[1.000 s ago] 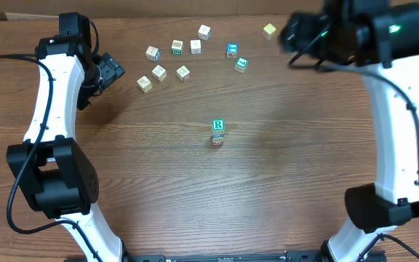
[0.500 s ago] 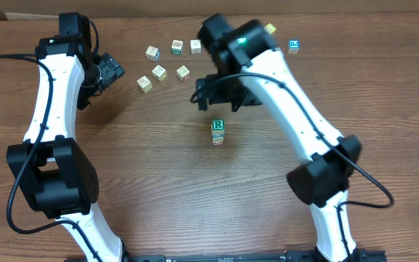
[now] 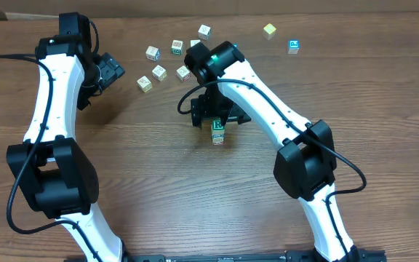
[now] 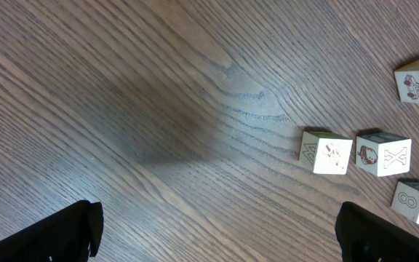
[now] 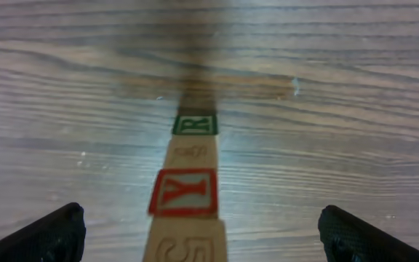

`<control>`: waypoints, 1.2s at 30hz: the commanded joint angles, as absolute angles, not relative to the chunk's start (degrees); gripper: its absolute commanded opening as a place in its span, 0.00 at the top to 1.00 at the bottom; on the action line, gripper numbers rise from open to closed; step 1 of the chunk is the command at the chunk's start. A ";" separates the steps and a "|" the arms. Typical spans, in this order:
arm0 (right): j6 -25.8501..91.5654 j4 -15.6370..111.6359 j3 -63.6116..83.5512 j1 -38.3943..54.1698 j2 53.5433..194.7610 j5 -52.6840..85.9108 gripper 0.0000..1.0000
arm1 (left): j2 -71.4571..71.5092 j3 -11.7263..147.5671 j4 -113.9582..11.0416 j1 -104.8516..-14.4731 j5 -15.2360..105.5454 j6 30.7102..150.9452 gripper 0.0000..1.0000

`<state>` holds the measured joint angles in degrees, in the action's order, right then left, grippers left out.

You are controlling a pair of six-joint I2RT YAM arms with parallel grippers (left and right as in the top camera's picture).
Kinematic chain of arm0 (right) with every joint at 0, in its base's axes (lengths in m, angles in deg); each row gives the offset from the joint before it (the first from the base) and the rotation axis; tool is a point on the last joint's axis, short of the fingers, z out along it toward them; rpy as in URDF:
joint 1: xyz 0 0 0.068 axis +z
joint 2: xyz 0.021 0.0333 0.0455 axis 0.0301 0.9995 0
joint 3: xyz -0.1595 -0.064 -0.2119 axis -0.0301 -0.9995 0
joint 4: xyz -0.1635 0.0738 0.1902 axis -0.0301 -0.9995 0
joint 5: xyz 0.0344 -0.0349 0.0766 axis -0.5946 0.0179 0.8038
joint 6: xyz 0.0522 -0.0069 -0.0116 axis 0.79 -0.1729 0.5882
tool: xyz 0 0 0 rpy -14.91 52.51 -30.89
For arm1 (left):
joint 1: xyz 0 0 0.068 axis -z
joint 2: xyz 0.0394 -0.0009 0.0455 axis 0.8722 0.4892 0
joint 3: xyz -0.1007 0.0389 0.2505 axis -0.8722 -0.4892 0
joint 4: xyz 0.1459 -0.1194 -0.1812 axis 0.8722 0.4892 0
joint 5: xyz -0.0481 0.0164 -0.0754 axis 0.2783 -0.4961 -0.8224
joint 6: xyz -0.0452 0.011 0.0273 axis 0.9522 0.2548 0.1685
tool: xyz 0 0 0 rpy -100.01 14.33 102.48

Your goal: Form a tower

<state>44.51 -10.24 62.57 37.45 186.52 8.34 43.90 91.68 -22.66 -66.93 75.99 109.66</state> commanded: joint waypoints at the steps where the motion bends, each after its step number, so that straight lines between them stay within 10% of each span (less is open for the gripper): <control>1: 48.00 -10.59 62.44 37.76 186.06 6.48 0.00 | 45.28 92.75 -22.66 -67.32 76.32 108.35 0.00; 36: 50.23 12.89 37.17 41.12 174.70 4.17 0.11 | 45.28 92.75 -22.66 -67.35 76.32 108.37 0.00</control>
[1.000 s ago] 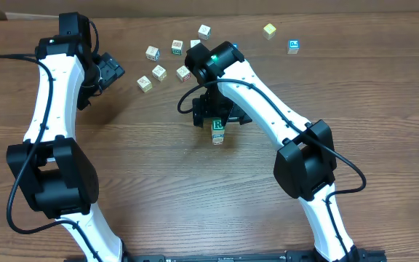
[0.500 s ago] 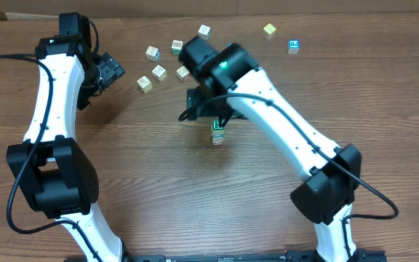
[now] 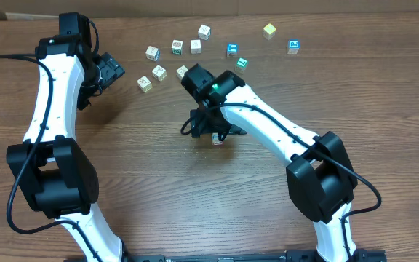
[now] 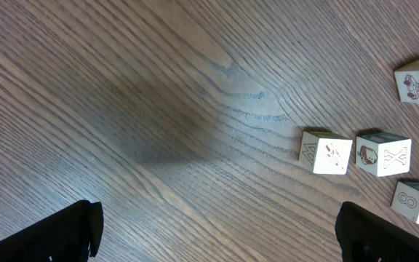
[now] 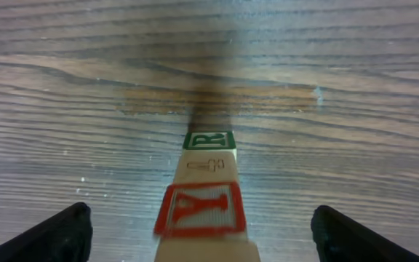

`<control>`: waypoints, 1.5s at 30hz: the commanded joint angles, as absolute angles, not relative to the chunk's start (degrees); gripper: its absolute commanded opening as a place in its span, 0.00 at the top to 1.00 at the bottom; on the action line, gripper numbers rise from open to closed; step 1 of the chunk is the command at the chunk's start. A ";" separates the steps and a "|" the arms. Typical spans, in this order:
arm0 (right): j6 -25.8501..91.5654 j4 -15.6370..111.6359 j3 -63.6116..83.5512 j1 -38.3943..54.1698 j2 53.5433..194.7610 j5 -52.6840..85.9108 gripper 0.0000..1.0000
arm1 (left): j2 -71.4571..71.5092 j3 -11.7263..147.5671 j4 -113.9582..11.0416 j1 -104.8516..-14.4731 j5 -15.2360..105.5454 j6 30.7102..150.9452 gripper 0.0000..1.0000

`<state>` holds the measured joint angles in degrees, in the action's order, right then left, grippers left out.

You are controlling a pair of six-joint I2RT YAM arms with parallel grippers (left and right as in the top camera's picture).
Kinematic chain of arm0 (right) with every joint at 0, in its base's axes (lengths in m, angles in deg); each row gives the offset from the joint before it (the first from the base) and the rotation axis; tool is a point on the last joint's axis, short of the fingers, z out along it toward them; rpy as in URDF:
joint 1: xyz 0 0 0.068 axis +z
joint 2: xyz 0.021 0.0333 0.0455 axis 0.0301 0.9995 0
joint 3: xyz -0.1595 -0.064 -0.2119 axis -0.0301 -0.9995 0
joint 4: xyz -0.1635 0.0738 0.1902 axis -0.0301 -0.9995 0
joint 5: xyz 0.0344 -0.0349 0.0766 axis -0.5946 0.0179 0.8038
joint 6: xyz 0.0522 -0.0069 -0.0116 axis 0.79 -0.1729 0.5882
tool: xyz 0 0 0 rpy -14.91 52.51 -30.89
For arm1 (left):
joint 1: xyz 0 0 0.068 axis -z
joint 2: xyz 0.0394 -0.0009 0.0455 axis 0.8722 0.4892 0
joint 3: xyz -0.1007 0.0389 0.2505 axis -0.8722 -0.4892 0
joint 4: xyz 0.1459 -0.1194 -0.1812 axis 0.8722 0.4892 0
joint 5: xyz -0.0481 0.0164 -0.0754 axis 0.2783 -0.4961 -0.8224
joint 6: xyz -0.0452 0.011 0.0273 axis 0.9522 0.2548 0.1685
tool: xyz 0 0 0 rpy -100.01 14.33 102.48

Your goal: Form a tower

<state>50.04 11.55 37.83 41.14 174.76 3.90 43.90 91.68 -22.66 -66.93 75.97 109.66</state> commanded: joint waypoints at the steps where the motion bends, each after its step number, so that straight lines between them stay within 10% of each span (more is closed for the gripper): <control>1: 50.23 13.10 37.17 41.12 174.70 4.17 0.16 | 45.28 92.75 -22.66 -67.35 76.32 108.35 0.01; 5: 50.23 13.02 36.76 41.12 174.70 4.14 0.48 | 45.28 92.75 -22.66 -67.35 76.32 108.35 0.00; 14: 50.26 13.04 36.54 41.12 174.70 4.14 0.71 | 45.28 92.75 -22.66 -67.35 76.32 108.35 0.01; 31: 44.33 12.51 36.54 41.12 174.70 3.69 0.58 | 45.28 92.75 -22.66 -67.35 76.32 108.37 0.00; 40: 44.31 12.32 36.54 41.12 174.70 3.71 0.74 | 45.28 92.75 -22.66 -67.35 76.32 108.37 0.00; 45: 44.33 12.01 36.54 41.12 174.70 3.71 0.60 | 45.28 92.75 -22.66 -67.35 76.32 108.37 0.01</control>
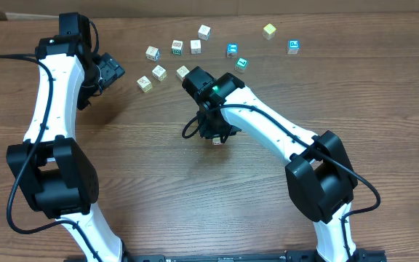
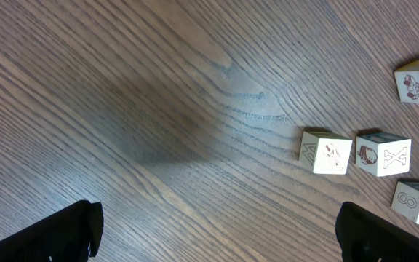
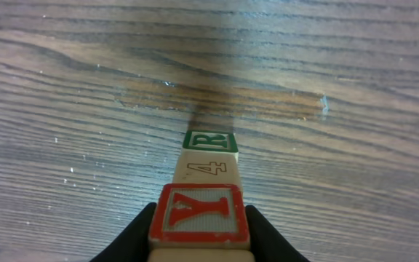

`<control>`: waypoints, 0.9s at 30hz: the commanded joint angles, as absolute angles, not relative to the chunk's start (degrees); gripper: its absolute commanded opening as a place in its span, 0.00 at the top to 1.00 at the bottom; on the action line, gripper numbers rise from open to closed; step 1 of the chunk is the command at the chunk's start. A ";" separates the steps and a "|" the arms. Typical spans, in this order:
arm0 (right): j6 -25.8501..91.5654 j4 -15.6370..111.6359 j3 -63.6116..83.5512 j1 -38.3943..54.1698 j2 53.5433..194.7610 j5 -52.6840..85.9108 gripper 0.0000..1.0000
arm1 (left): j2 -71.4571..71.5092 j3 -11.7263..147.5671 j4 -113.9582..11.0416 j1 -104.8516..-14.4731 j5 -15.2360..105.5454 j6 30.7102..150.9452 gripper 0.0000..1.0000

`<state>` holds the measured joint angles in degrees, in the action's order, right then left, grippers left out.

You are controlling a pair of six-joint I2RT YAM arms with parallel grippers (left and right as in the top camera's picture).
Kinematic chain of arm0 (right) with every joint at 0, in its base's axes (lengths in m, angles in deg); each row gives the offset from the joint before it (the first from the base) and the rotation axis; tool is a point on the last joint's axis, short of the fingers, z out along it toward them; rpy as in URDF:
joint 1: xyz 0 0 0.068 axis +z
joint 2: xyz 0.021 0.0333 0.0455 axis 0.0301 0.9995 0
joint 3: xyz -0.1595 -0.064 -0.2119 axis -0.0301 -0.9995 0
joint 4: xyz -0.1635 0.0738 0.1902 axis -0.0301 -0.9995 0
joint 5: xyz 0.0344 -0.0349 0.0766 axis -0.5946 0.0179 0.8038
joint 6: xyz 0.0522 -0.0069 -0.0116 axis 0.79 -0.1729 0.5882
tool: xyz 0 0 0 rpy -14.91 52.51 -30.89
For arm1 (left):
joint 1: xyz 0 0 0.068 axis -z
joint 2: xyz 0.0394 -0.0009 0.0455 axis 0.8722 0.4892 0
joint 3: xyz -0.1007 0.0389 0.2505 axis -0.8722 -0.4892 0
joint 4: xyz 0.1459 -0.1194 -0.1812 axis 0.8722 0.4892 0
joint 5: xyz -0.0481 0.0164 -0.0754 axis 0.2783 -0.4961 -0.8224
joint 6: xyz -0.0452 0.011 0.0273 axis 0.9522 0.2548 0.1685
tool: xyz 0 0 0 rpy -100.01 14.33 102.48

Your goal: Form a tower

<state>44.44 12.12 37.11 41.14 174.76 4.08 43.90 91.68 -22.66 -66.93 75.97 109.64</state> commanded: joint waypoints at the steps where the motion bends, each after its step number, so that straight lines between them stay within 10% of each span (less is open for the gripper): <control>1: 44.33 12.01 36.54 41.12 174.70 3.71 0.49 | 45.28 92.75 -22.66 -67.35 76.32 108.37 0.01; 6: 44.11 12.47 36.56 41.12 174.67 3.69 0.05 | 45.28 92.75 -22.66 -67.35 76.32 108.37 0.00; 27: 40.97 19.86 52.62 13.87 174.67 1.98 0.00 | 45.28 92.75 -22.66 -67.35 76.32 108.37 0.01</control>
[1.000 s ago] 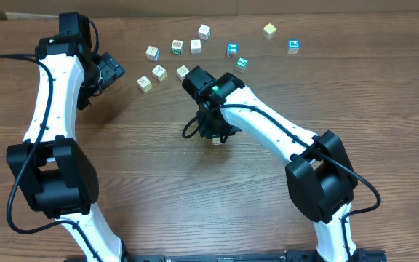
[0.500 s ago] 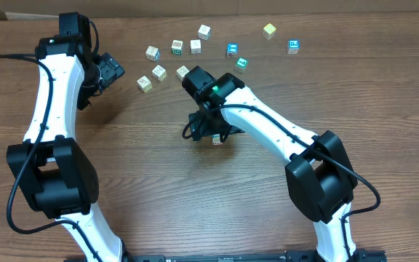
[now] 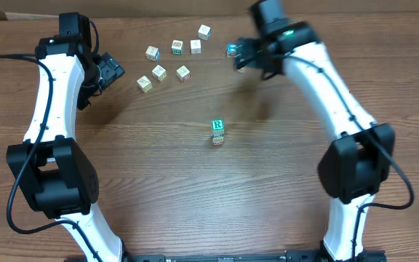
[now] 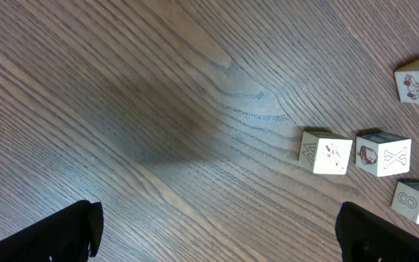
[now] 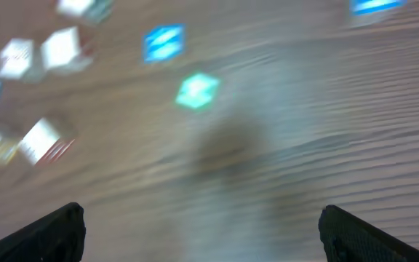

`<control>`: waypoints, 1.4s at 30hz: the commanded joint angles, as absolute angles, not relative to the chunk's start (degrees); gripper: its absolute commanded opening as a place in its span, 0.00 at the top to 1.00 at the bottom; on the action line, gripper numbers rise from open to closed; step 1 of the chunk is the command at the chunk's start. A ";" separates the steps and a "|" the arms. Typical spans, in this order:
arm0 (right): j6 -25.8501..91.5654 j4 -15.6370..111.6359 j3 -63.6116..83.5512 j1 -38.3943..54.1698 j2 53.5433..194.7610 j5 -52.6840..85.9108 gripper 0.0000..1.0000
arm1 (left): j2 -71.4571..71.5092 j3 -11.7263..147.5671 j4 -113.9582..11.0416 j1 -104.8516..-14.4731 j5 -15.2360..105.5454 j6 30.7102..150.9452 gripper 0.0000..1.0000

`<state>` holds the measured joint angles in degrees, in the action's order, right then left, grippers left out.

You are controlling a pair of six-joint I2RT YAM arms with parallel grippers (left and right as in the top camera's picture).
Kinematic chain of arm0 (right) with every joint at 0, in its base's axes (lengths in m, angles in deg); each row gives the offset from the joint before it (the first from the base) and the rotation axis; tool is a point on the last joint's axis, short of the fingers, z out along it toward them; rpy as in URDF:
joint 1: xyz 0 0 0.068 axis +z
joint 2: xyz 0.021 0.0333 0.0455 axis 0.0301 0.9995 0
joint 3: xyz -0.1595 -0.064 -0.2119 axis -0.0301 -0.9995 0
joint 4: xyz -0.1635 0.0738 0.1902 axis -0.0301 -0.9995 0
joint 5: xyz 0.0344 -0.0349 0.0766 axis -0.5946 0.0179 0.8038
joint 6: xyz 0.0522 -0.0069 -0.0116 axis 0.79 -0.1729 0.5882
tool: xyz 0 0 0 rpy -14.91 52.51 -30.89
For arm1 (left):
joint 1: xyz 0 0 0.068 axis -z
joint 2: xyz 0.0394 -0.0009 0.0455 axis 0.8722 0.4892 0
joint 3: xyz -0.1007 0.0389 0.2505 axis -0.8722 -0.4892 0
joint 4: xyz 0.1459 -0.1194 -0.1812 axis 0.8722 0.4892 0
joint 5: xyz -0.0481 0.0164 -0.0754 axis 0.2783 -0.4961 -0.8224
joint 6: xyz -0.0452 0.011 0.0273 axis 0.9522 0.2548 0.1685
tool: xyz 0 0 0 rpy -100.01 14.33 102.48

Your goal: Form a tower

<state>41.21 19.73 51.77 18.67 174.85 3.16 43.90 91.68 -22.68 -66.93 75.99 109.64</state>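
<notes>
The tower [image 3: 217,132] is a short stack of letter blocks in the middle of the table, green R face up, with nothing touching it. My right gripper [image 3: 244,57] is open and empty at the back, over a green block [image 5: 197,91] and a blue block [image 5: 164,42]. The right wrist view is blurred by motion, and its dark fingertips [image 5: 57,233] sit wide apart. My left gripper [image 3: 113,71] is open and empty over bare wood at the back left, with loose blocks [image 4: 326,152] to its right.
Several loose blocks [image 3: 177,47] lie scattered along the back of the table, with a yellow block [image 3: 269,30] and a blue block [image 3: 293,46] at the back right. The wooden table [image 3: 144,182] spreads around the tower.
My right gripper was shut round the red Y block on the tower. Now it is open and has moved to the back, near the blue and green blocks. The tower stands alone.
My right gripper hung open just above the tower, then sat lower around it, then shut on the Y block. Now it has let go and is far back over the loose blocks. The tower stayed upright and the left arm never moved.
</notes>
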 commanded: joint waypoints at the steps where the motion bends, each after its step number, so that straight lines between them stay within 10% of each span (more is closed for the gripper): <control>1: 40.97 19.86 52.62 11.24 174.67 1.98 0.00 | 45.28 92.75 -22.66 -67.35 76.32 108.37 0.00; 42: 40.97 19.86 52.62 -2.20 174.67 1.98 0.00 | 45.28 92.75 -22.68 -67.59 76.32 108.35 0.00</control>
<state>41.23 19.66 51.77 -2.20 174.85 2.35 43.90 91.68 -22.66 -66.95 75.99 109.64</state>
